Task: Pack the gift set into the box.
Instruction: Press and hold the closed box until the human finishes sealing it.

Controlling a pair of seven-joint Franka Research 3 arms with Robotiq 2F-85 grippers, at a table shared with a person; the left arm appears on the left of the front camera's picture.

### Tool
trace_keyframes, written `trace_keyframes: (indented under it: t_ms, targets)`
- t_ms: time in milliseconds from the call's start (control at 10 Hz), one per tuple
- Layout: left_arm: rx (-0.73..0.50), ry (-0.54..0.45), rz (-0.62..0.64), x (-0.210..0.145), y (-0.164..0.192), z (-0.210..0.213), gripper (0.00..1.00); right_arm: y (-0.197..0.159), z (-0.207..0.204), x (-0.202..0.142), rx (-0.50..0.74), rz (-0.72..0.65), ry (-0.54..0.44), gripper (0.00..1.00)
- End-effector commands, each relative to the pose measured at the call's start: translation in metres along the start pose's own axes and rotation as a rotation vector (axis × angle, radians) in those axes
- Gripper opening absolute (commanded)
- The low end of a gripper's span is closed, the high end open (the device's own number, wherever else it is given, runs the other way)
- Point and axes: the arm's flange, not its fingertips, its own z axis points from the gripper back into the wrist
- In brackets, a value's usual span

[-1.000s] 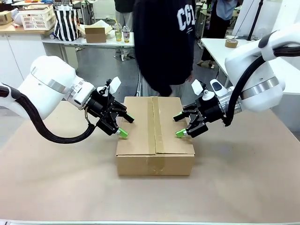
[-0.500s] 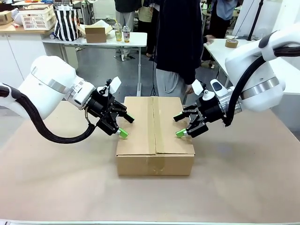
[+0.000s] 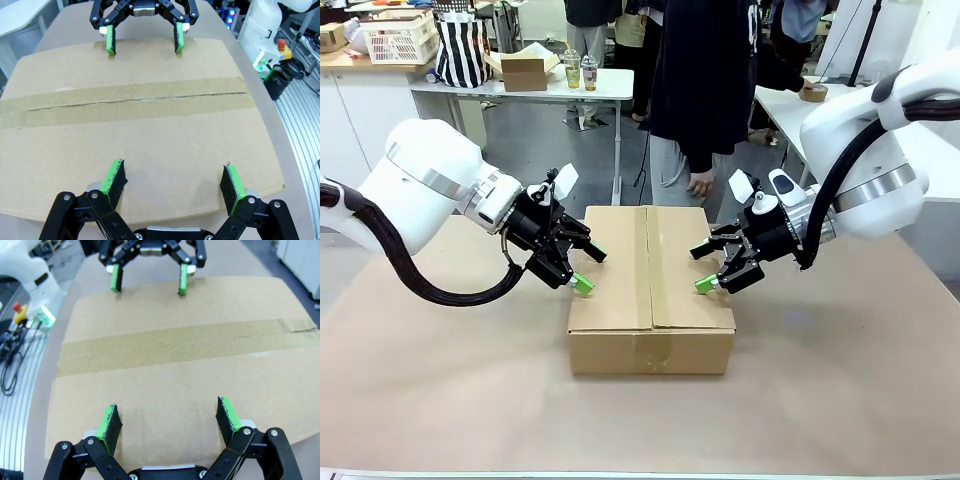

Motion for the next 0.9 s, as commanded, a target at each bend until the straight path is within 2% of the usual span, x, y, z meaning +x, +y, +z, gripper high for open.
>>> trace_keyframes:
  t_ms: [0, 800]
  targets:
    - [0.000, -0.008, -0.002, -0.0025, -0.0008, -0.0008, 1.00, -0.0027, -0.0008, -0.0014, 0.005, -0.002, 0.000, 1.00]
    - [0.000, -0.008, -0.002, -0.0025, -0.0008, -0.0008, 1.00, -0.0027, -0.0008, -0.0014, 0.005, -0.002, 0.000, 1.00]
